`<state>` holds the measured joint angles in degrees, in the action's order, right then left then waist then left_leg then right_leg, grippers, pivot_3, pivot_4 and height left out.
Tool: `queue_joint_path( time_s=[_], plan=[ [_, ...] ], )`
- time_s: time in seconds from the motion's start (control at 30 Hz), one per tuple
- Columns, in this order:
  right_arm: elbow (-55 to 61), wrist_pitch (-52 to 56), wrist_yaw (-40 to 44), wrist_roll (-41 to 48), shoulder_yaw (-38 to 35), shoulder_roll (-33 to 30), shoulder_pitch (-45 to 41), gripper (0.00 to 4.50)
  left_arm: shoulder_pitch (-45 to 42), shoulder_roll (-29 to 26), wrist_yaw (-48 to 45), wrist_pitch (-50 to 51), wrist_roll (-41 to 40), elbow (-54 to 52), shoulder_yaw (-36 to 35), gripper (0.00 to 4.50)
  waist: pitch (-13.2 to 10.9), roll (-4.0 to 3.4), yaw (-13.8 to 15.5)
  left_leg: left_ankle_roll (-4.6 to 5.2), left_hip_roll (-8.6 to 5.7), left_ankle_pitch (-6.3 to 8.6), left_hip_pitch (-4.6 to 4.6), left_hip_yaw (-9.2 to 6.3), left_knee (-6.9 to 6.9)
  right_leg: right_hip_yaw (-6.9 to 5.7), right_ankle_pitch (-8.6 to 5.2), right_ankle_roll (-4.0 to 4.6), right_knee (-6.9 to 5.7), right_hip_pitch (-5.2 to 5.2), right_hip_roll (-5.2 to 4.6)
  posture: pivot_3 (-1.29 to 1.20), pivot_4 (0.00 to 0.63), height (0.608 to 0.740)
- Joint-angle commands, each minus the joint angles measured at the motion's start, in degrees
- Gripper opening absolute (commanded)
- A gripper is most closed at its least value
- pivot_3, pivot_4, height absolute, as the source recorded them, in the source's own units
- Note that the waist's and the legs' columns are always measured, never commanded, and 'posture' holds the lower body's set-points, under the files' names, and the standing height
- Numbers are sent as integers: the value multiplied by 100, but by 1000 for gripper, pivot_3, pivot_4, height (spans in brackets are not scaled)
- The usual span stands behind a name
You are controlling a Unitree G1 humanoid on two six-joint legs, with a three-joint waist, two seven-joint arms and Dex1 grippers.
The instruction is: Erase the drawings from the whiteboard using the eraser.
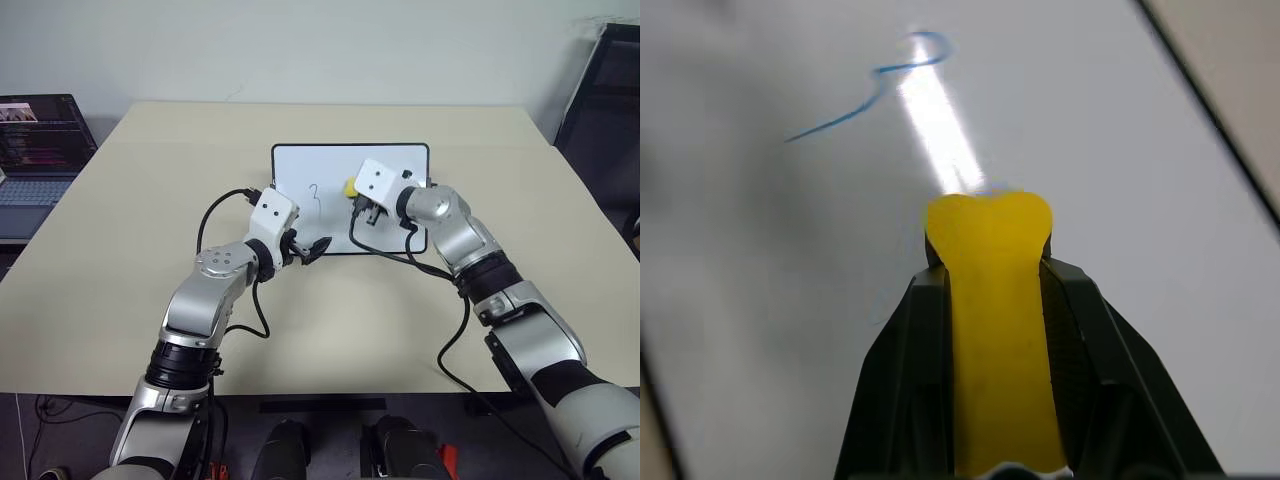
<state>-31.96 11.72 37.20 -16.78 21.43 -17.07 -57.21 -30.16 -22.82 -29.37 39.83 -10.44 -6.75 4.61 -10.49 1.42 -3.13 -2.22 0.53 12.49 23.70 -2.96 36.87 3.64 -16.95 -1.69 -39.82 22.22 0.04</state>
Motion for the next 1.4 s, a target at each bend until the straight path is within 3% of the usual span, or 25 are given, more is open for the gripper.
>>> queue_joint_path(
  time_s=[0.03, 0.33, 0.7, 1.03, 1.17, 1.3, 1.4],
  plan=[
    [209, 320, 357, -111, 128, -149, 194, 869, -18, -14, 0, -51, -11, -238, -12, 4500, 0, 0, -2, 0, 0, 0, -3, 2, 3, 1, 0, 0, -5, 0, 0, 0, 150, 740],
    [-284, -170, -835, -209, -224, -49, -295, 869, -35, -2, 0, -12, -20, -290, 16, 4500, 0, 0, -4, 1, 2, -3, -12, 6, 6, 7, 0, 0, -11, -3, 2, 0, 150, 740],
    [370, 336, 550, -211, 270, -282, 305, 869, 10, 22, 44, 42, -27, -355, 3, 4500, 0, 0, -7, 1, 1, -1, -12, 6, 1, 6, 0, -1, -8, -5, 1, 0, 150, 740],
    [-120, -56, -516, -332, -56, -210, -145, 868, 19, 11, 31, 69, -16, -374, -8, 4500, 0, 0, -9, 1, 3, -3, -24, 8, 4, 9, 0, -1, -9, -13, 3, 0, 150, 740],
    [-226, -125, -494, -273, -76, -267, -169, 868, 20, 10, 38, 67, -10, -375, -14, 4500, 0, 1, -8, 1, 2, -3, -24, 8, 2, 9, 0, -1, -8, -13, 3, 0, 150, 740],
    [64, -21, -369, 38, -316, -192, -1, 868, 59, -3, 95, 73, 6, -395, -71, 4500, 0, 0, -7, 1, 2, -2, -23, 9, -1, 10, 0, -1, -6, -13, 2, 0, 150, 740],
    [873, 193, -506, 649, -927, 17, 304, 868, 213, -13, 291, 34, 19, -426, -307, 4500, 0, 1, -3, 1, 2, -2, -21, 9, -3, 11, 0, -1, -6, -12, 2, 0, 150, 740]
  ],
)
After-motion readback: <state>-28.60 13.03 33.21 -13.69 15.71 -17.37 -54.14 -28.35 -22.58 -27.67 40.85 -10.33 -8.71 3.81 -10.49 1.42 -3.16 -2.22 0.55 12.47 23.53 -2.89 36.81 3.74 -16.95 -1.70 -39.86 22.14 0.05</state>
